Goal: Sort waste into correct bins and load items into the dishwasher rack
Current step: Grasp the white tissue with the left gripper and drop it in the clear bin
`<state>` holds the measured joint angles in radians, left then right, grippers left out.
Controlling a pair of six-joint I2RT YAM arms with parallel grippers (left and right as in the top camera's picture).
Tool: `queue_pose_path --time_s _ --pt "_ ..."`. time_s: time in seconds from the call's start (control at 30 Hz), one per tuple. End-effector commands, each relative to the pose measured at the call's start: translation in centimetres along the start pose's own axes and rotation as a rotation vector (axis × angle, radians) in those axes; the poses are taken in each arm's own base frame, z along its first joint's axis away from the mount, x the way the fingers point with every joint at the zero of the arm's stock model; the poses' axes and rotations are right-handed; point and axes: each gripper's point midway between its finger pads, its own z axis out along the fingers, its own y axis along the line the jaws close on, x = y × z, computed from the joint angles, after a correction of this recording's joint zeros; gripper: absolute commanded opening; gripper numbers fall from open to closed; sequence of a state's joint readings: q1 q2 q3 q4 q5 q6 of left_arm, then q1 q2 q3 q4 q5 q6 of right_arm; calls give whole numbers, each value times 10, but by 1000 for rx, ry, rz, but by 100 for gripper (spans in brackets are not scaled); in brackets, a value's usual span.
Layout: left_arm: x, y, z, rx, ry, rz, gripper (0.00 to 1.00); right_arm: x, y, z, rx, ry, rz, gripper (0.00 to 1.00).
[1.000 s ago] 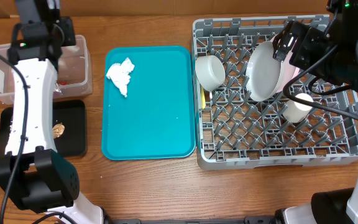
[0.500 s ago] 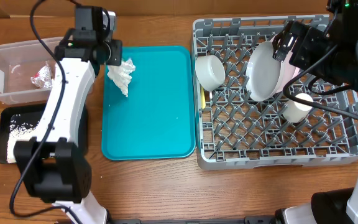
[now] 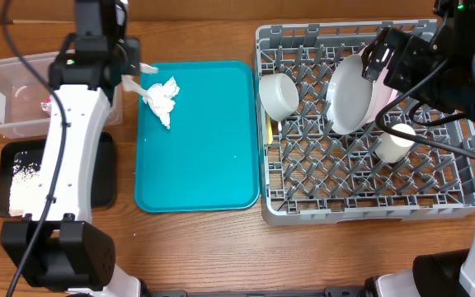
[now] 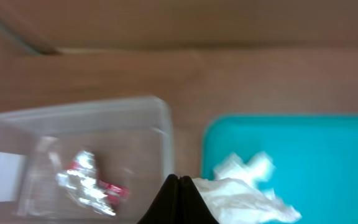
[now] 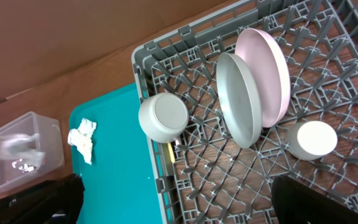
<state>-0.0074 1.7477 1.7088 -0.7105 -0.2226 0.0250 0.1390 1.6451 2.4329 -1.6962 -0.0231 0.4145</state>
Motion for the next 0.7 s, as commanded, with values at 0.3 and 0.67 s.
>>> queue_pose_path --time_s 0.3,0.67 --pt "19 67 46 -101 62 -97 66 0 4 -4 -27 -2 2 100" --pt "57 -67 66 156 189 121 65 0 4 -4 -27 -3 3 100"
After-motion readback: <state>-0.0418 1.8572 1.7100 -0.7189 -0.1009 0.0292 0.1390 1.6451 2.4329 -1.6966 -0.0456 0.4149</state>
